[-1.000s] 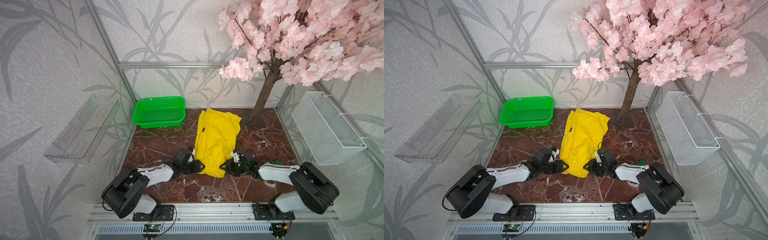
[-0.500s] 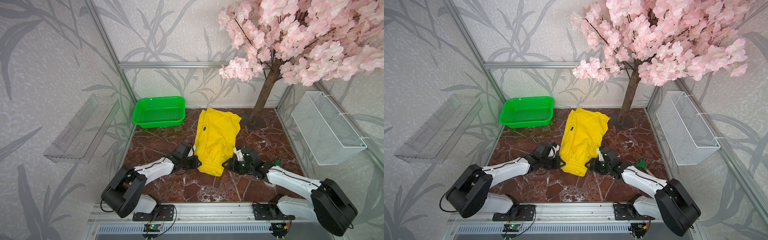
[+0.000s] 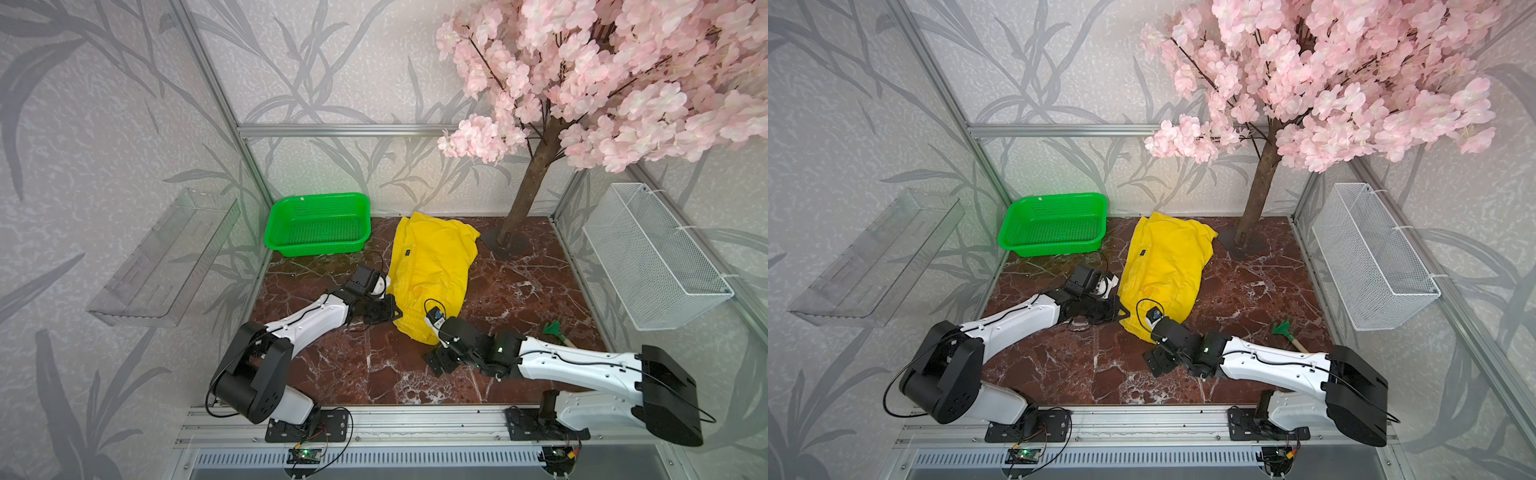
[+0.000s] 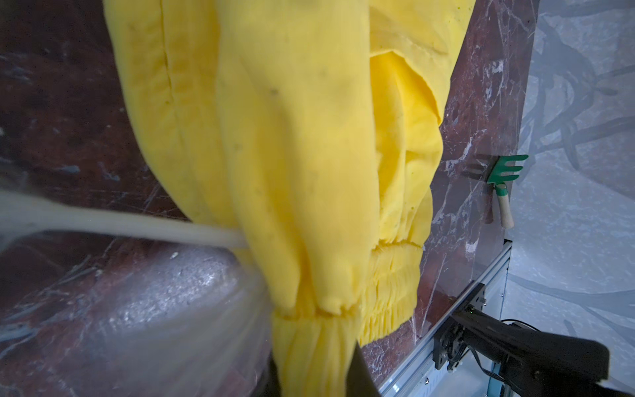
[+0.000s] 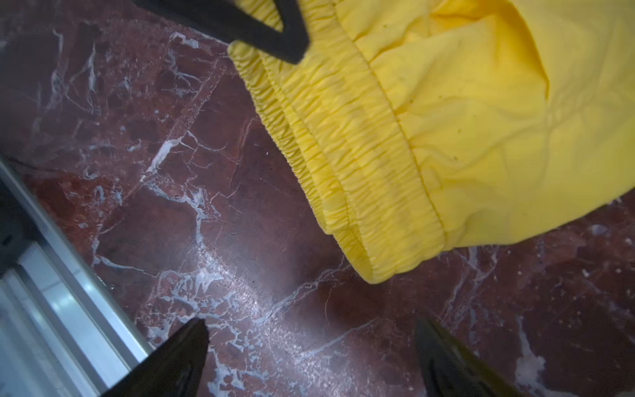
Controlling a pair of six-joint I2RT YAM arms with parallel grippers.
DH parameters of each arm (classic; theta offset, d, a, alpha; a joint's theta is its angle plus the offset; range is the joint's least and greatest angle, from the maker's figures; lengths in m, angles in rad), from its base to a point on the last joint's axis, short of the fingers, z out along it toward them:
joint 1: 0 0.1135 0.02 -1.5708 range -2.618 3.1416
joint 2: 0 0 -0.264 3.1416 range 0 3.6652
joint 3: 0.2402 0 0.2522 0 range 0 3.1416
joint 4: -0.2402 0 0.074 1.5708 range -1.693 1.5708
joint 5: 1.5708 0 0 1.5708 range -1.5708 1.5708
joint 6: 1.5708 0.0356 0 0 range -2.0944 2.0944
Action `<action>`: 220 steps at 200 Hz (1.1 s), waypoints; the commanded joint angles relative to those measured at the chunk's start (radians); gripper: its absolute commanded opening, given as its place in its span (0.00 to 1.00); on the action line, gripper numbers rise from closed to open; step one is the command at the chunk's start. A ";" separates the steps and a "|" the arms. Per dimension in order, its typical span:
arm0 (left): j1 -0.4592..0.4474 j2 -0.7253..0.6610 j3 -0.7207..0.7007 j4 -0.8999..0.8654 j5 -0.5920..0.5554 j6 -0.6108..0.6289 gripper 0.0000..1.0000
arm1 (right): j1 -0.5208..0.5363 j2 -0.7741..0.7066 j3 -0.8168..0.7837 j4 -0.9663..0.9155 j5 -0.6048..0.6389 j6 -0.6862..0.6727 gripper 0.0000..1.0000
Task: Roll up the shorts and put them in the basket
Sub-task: Roll the shorts at the center of the board.
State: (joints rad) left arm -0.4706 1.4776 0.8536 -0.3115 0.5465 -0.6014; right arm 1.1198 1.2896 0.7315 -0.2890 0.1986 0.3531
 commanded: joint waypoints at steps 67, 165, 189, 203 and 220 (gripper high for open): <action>0.060 -0.007 0.006 0.071 0.184 -0.090 0.00 | 0.039 0.246 0.108 0.156 0.267 -0.220 0.99; 0.093 -0.026 0.006 0.136 0.271 -0.191 0.00 | 0.106 0.501 0.189 0.213 0.611 -0.179 0.90; 0.117 -0.034 0.005 0.074 0.253 -0.132 0.00 | 0.106 0.447 0.164 0.196 0.627 -0.192 0.68; 0.133 -0.040 0.000 0.035 0.243 -0.092 0.00 | 0.106 0.419 0.149 0.166 0.610 -0.210 0.54; 0.153 -0.047 -0.010 -0.001 0.230 -0.056 0.00 | 0.103 0.369 0.144 0.114 0.566 -0.231 0.25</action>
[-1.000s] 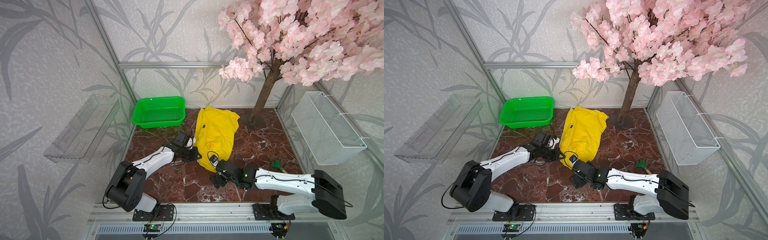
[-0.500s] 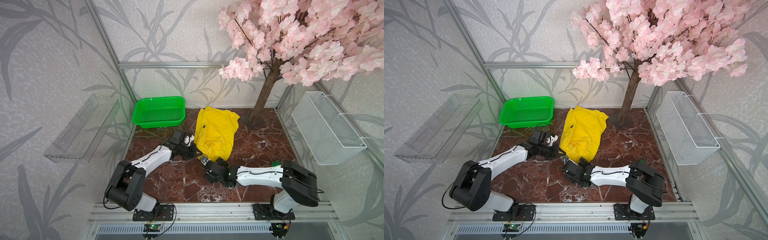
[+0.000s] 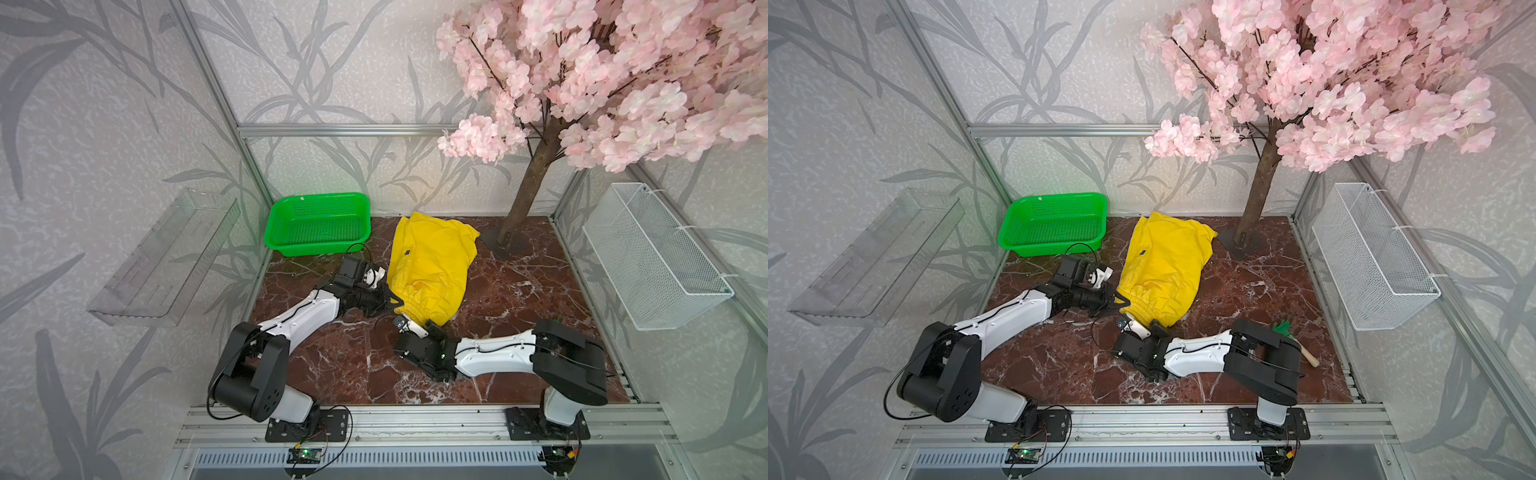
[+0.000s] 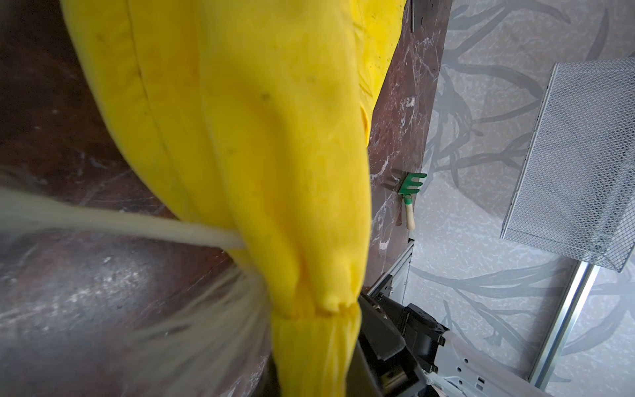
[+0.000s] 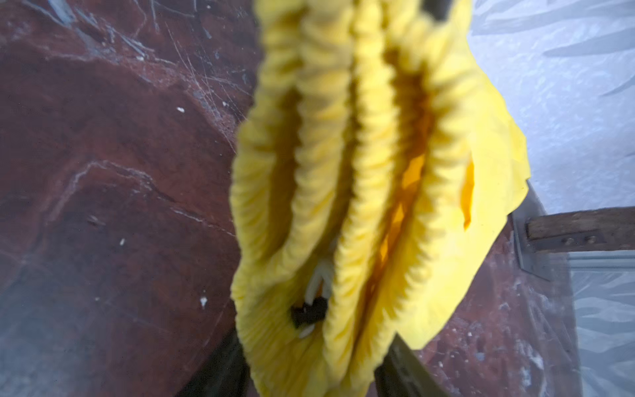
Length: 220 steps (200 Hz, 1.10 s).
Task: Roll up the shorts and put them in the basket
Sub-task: Roll the shorts at the center of the board.
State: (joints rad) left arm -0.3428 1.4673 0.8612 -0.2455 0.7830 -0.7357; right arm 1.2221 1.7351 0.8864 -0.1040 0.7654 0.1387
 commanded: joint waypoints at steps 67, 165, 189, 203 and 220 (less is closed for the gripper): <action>0.053 -0.058 -0.059 -0.157 -0.057 0.176 0.00 | -0.056 -0.154 0.056 -0.313 -0.342 -0.034 0.00; 0.105 -0.075 -0.111 -0.226 -0.052 0.237 0.00 | -0.366 -0.092 0.174 -0.521 -1.065 -0.039 0.00; 0.111 -0.062 -0.092 -0.190 -0.052 0.195 0.21 | -0.447 -0.045 0.197 -0.512 -1.196 -0.029 0.00; 0.111 -0.071 -0.068 -0.189 -0.069 0.189 0.34 | -0.476 -0.001 0.211 -0.512 -1.245 -0.042 0.00; 0.115 -0.096 -0.020 -0.217 -0.123 0.196 0.56 | -0.501 0.049 0.240 -0.520 -1.303 -0.060 0.00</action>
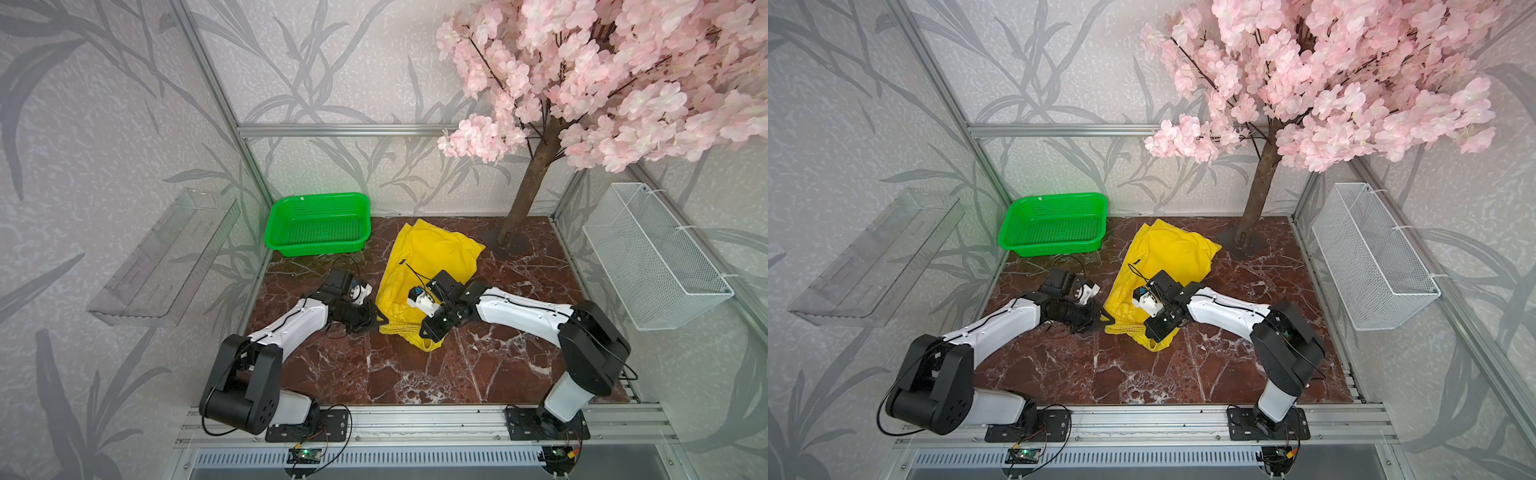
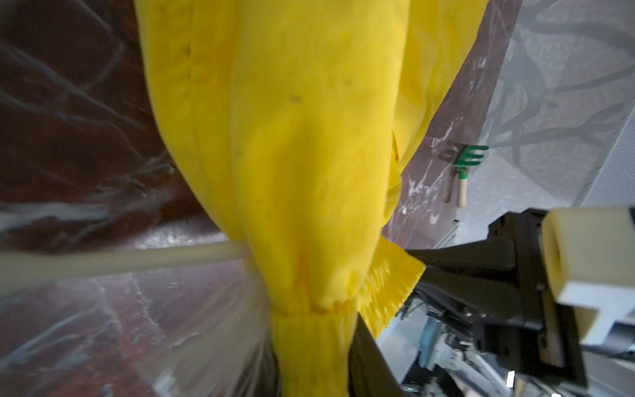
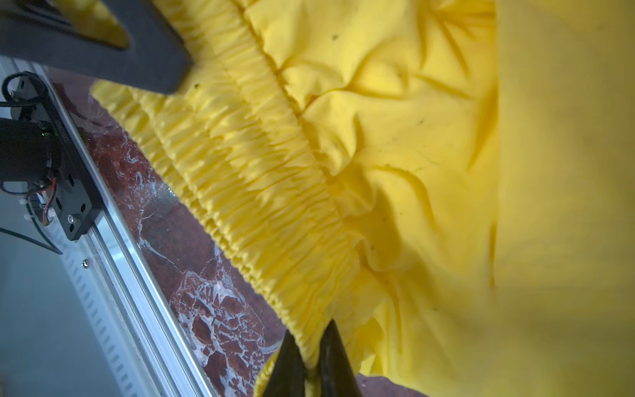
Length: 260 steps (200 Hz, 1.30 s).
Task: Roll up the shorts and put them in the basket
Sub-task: Roll the shorts at the center of the board.
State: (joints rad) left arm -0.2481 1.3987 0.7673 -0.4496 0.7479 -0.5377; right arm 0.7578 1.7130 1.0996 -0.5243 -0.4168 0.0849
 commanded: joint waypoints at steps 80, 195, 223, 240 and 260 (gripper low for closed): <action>-0.065 -0.189 0.167 -0.108 -0.163 0.167 0.49 | -0.144 0.275 0.179 -0.178 -0.293 -0.033 0.00; -0.272 0.081 0.168 -0.041 -0.449 0.225 0.47 | -0.193 0.357 0.220 -0.169 -0.313 -0.030 0.00; -0.288 0.017 0.165 0.051 -0.363 0.165 0.47 | -0.193 0.375 0.224 -0.165 -0.314 -0.024 0.00; -0.322 -0.051 0.190 0.034 -0.338 0.182 0.47 | -0.195 0.383 0.223 -0.164 -0.312 -0.024 0.00; -0.337 -0.083 0.177 -0.006 -0.274 0.195 0.43 | -0.196 0.393 0.231 -0.162 -0.318 -0.021 0.00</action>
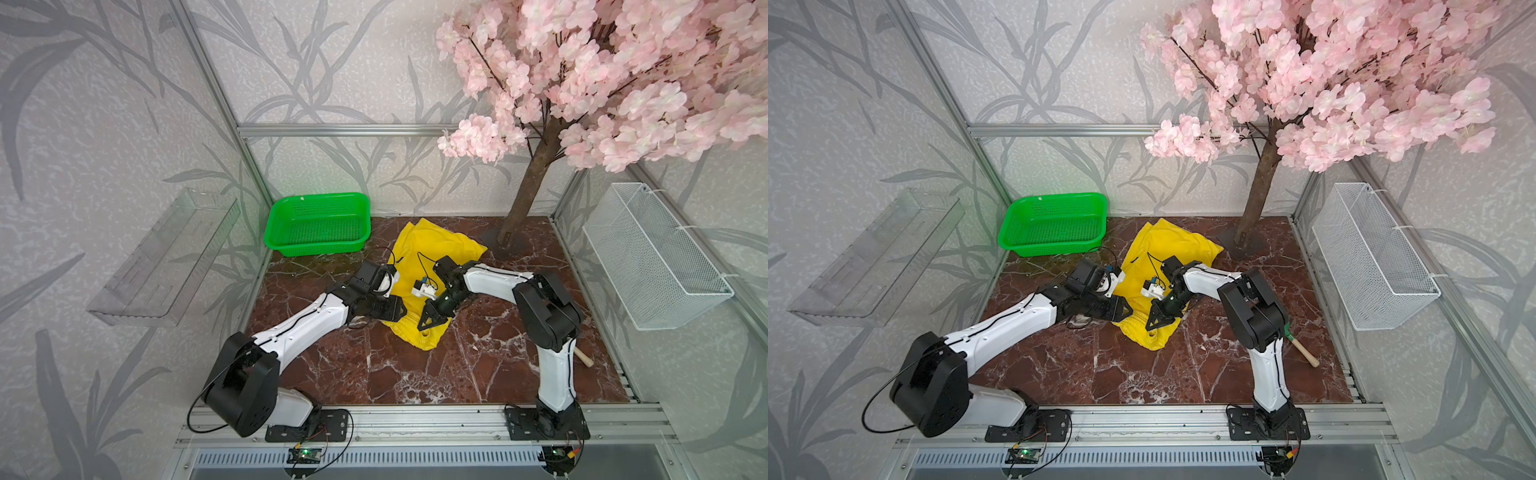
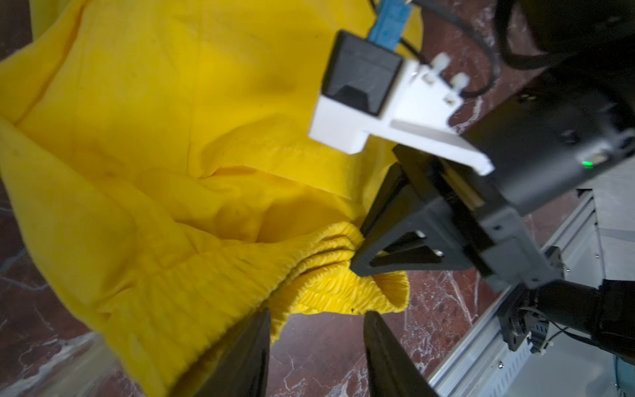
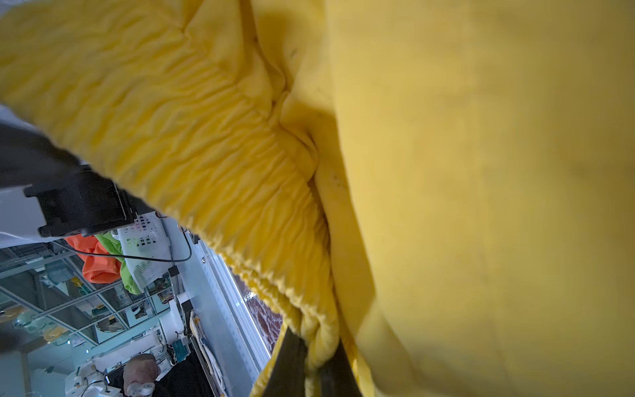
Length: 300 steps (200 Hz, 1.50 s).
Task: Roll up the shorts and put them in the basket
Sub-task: Roll the shorts at the center of the board.
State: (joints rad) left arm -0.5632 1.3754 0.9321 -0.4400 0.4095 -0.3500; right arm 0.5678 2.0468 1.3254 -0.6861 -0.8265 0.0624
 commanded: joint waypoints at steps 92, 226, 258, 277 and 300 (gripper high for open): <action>0.025 0.107 -0.098 0.240 -0.045 -0.150 0.35 | -0.009 0.067 0.020 -0.010 0.108 -0.007 0.00; 0.103 0.352 -0.088 0.184 -0.133 -0.212 0.36 | 0.038 -0.277 -0.135 0.145 0.479 0.004 0.38; 0.103 0.359 -0.086 0.182 -0.126 -0.208 0.35 | 0.209 -0.448 -0.219 0.209 0.793 -0.072 0.50; 0.102 0.361 -0.090 0.183 -0.120 -0.208 0.35 | 0.313 -0.497 -0.287 0.290 0.901 -0.100 0.60; 0.102 0.365 -0.090 0.187 -0.112 -0.208 0.35 | 0.442 -0.508 -0.377 0.448 1.063 -0.157 0.73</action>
State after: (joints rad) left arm -0.4690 1.6794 0.8642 -0.1722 0.3462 -0.5686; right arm 0.9192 1.5356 1.0328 -0.3908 -0.0246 -0.0135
